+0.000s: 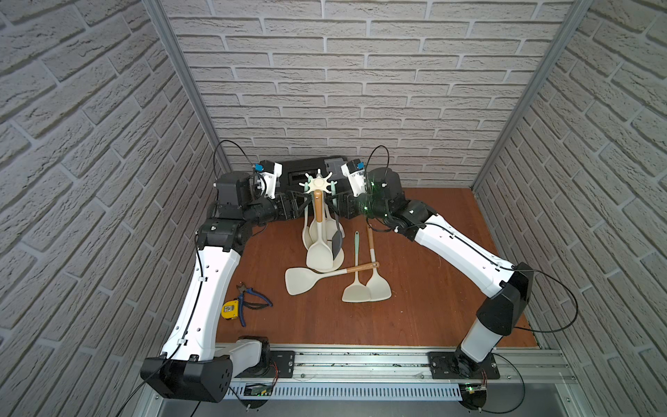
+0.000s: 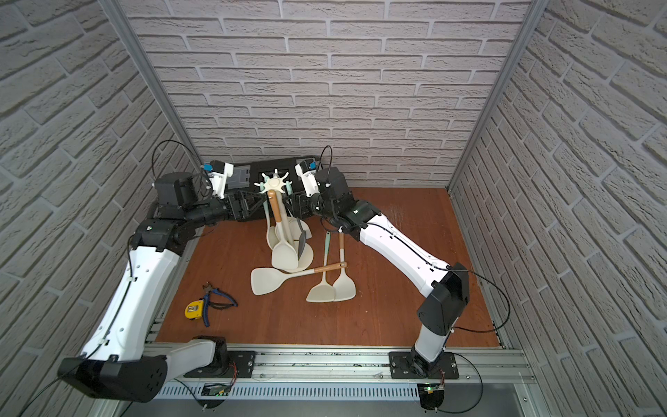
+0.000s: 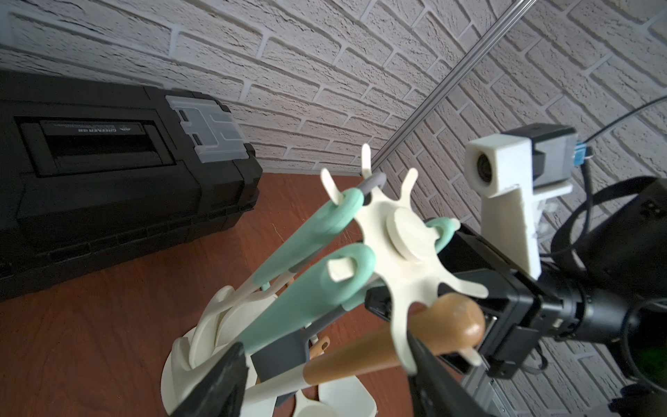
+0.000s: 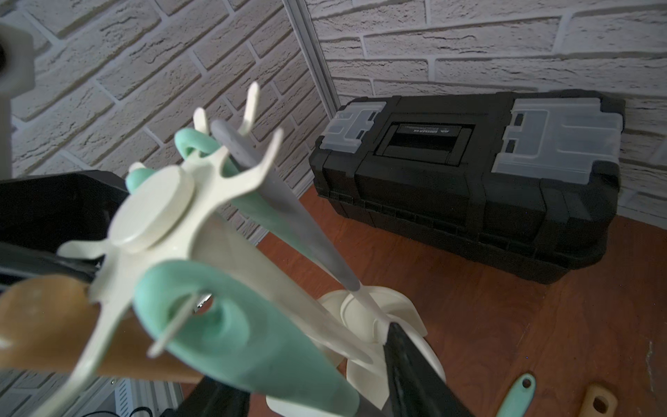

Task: Take the spatula off the kitchen utensil rack
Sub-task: Pick up the spatula from the center of the board.

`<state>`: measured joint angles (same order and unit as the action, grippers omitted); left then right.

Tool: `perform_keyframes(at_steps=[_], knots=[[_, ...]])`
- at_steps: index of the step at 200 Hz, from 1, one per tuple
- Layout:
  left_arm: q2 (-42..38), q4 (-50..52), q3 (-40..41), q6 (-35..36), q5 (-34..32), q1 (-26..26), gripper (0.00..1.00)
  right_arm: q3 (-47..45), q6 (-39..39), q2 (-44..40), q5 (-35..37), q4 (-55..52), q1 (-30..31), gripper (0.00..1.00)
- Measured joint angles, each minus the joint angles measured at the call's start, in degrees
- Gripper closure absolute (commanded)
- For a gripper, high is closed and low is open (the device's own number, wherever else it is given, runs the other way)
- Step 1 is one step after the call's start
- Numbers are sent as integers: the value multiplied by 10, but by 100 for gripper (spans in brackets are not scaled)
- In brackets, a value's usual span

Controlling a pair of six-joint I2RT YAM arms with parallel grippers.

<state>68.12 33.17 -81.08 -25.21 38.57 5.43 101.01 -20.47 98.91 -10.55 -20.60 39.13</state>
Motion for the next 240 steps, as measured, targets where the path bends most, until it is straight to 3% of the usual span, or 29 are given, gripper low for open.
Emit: perform_keyframes(at_steps=[75,120,138,167,201,217,240], knots=[[-83,31,71,89,15,-3,26,-26,32,-67,-13,-90,-15,40],[-155,26,163,139,43,-1,29,-123,45,-151,6,-106,-26,40],[-196,18,220,157,39,23,30,-180,42,-180,26,-110,-32,40],[-247,11,301,193,-32,165,33,-270,16,-209,59,-119,-52,40],[-255,-17,360,215,-191,380,35,-355,-10,-231,91,-127,-66,40],[-215,-26,361,229,-272,475,34,-381,-20,-246,106,-129,-73,40],[-104,-22,306,256,-358,560,36,-408,-31,-272,125,-128,-81,40]])
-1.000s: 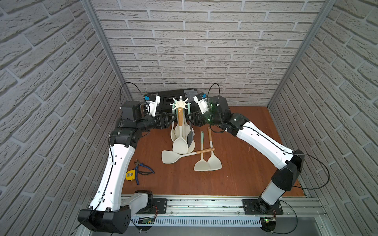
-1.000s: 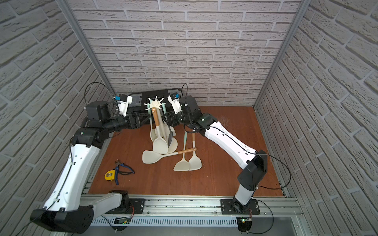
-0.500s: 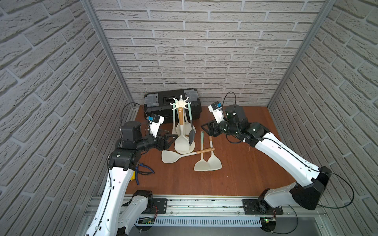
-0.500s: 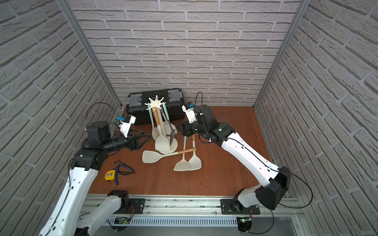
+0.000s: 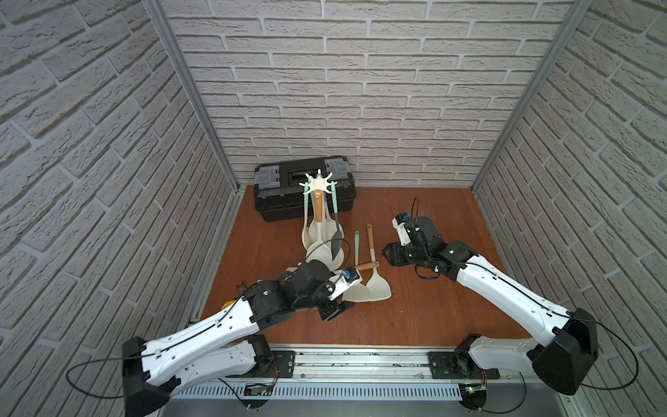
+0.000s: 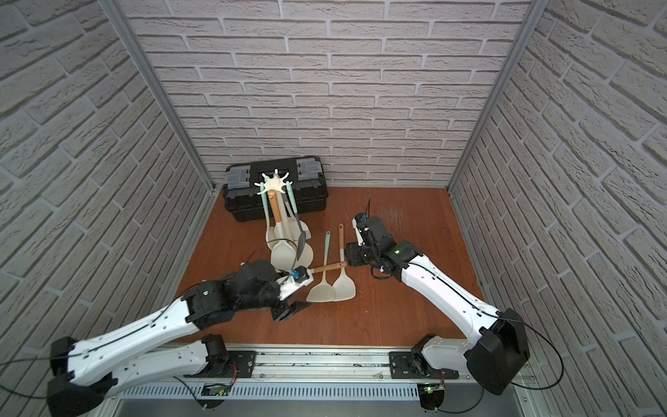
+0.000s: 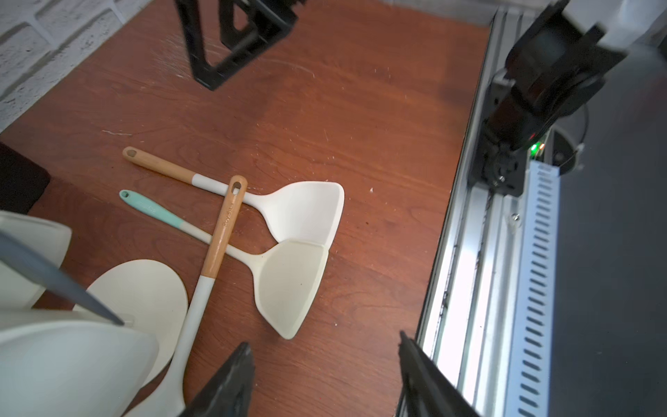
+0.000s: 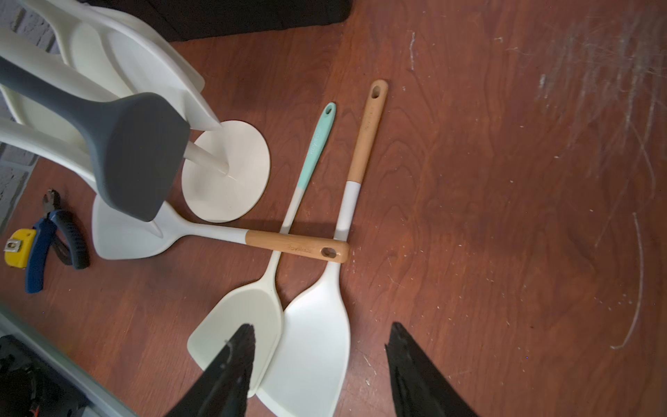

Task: Take the spatula off the kitchen utensil rack
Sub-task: Pick up the spatula from the center of the board.

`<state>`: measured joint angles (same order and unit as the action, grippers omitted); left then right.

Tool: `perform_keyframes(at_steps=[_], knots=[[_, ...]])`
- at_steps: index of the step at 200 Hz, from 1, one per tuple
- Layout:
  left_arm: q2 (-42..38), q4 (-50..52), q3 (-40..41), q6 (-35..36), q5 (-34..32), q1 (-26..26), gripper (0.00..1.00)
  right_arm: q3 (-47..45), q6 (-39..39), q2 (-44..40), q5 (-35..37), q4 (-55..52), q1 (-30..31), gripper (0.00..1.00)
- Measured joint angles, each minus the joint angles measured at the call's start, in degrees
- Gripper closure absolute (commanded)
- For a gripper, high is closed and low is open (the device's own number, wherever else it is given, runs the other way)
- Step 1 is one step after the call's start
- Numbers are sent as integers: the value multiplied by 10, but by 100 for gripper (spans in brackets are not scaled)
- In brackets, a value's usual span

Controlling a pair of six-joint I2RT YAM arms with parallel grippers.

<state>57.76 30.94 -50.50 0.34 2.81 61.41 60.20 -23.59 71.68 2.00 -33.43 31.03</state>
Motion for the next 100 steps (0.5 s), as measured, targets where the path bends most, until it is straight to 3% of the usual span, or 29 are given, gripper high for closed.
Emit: perform_keyframes(at_steps=[46,100], knots=[[229,30,-168,57,-66,17,36,-42,-3,-62,39,-10,-52,40],[425,101,-343,122,-52,-44,41,-123,-9,-145,48,-35,-130,40]])
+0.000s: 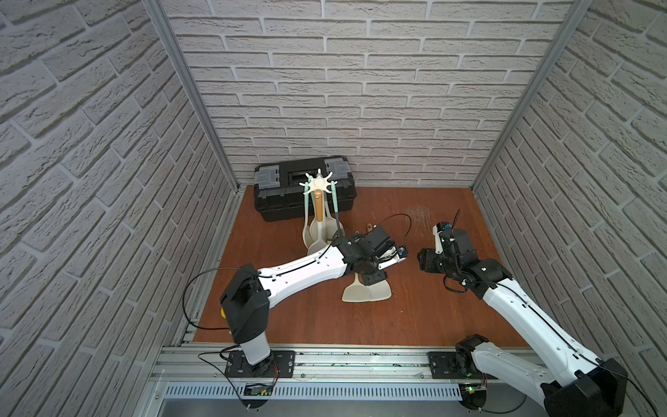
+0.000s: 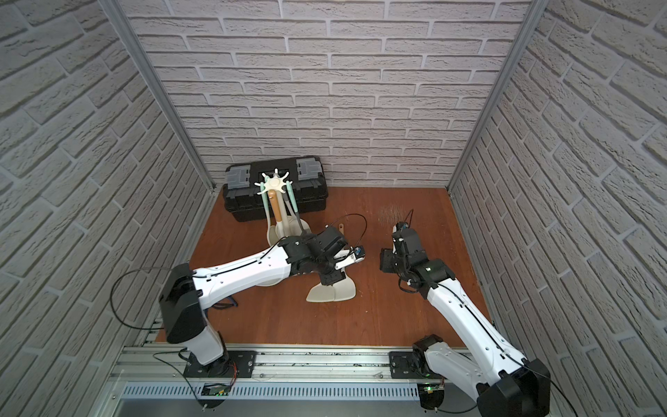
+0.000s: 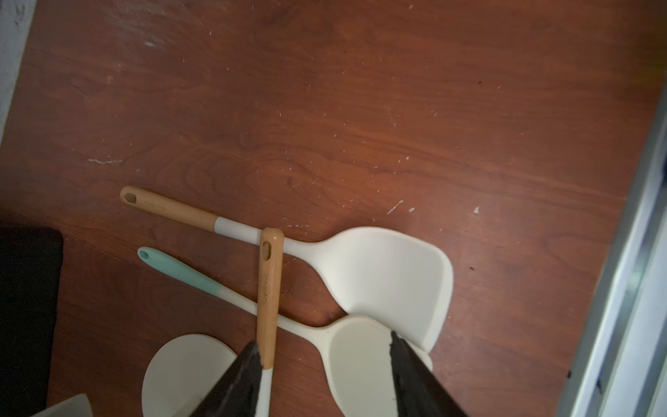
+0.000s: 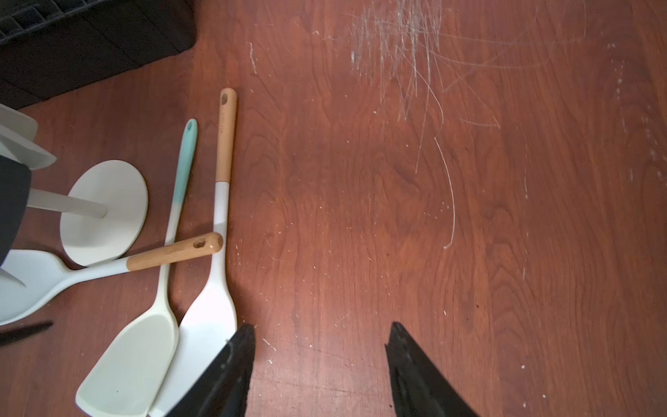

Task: Take the spatula off the kitchen utensil rack
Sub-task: Pick up the spatula from the center of the board.

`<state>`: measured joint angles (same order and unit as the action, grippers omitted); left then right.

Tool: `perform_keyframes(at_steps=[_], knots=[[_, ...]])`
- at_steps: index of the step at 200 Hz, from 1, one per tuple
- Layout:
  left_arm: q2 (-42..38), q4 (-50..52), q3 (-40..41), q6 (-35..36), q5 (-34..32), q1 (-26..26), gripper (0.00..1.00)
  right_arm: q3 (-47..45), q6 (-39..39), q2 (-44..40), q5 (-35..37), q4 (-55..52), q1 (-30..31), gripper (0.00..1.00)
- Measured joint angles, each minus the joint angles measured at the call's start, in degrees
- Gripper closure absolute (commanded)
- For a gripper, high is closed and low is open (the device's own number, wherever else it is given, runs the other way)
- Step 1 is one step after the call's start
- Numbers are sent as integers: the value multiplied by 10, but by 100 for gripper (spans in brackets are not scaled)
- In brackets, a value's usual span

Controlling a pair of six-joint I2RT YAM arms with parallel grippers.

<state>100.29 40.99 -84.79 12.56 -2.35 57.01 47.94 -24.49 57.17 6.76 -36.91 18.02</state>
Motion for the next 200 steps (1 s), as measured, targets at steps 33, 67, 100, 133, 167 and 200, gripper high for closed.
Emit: perform_keyframes(at_steps=[33,67,100,133,167,200], knots=[[90,55,-77,29,8,-46,42,-45,-11,-3,-18,7,-2,41],[142,84,-114,57,12,-71,43,-56,-19,29,-54,24,-2,41],[186,96,-154,71,32,-82,44,-56,-18,55,-72,40,-2,42],[228,103,-197,78,54,-91,47,-56,-18,60,-79,53,-2,42],[261,114,-219,88,70,-97,49,-56,-18,65,-80,63,-2,42],[271,130,-219,95,82,-98,49,-56,-18,78,-81,72,-2,42]])
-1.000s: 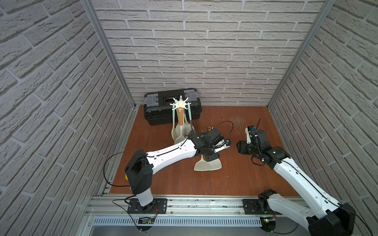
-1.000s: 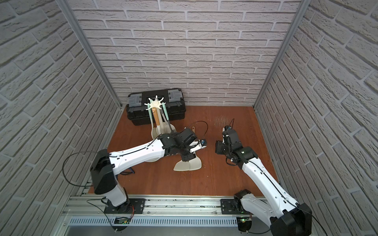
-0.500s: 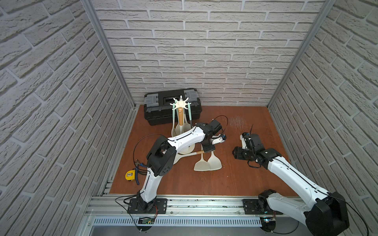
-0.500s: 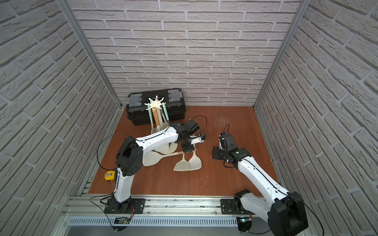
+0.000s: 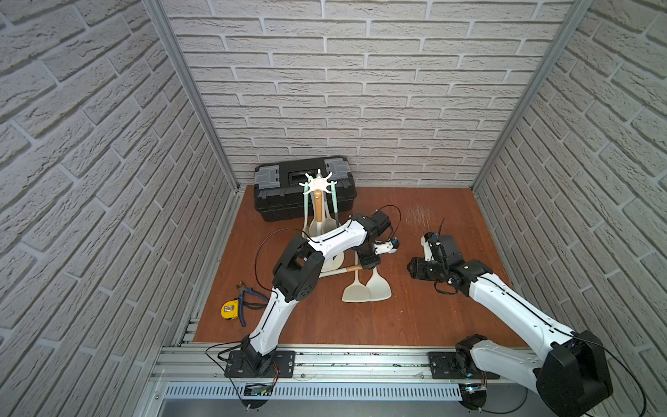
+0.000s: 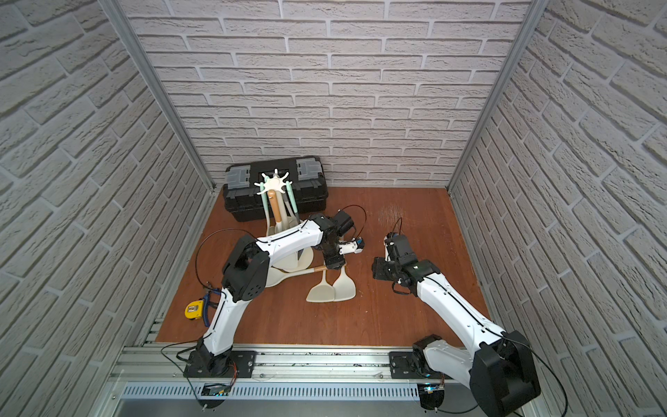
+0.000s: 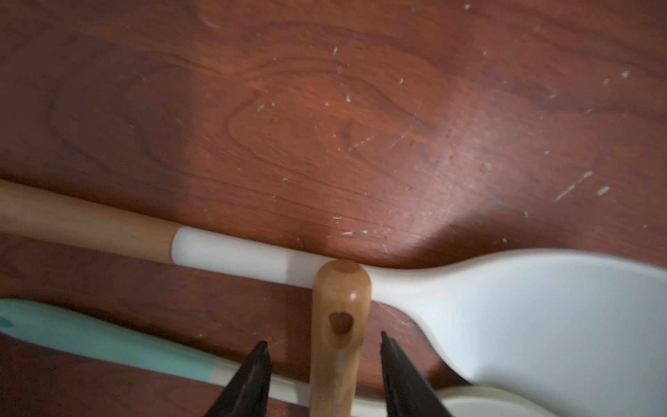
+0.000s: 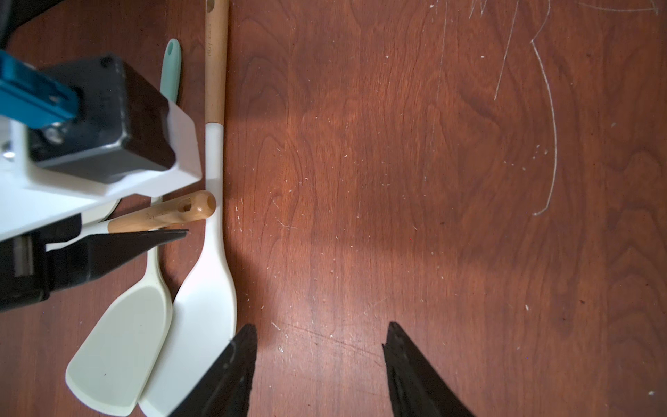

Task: Take the spatula off the kitchen utensil rack
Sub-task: Pick up the spatula from the center of the board.

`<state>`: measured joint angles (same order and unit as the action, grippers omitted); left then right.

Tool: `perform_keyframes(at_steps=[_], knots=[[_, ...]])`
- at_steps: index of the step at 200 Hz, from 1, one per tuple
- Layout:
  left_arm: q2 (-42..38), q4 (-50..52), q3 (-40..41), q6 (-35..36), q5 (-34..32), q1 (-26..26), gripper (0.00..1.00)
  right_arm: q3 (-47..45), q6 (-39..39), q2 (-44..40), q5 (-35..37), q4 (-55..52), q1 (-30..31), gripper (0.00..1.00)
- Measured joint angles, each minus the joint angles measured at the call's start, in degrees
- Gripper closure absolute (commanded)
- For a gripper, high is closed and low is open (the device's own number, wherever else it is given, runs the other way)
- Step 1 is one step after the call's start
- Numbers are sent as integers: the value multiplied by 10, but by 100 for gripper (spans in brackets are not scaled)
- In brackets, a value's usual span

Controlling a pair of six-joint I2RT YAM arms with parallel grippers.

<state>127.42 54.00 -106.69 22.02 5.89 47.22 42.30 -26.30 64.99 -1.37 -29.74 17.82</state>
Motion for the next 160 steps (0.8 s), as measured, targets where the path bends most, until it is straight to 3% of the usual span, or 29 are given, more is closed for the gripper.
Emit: perform_keyframes(at_steps=[160], knots=[[18,25,-20,3,30,-3,60,0,0,8,-7,9,0,42]])
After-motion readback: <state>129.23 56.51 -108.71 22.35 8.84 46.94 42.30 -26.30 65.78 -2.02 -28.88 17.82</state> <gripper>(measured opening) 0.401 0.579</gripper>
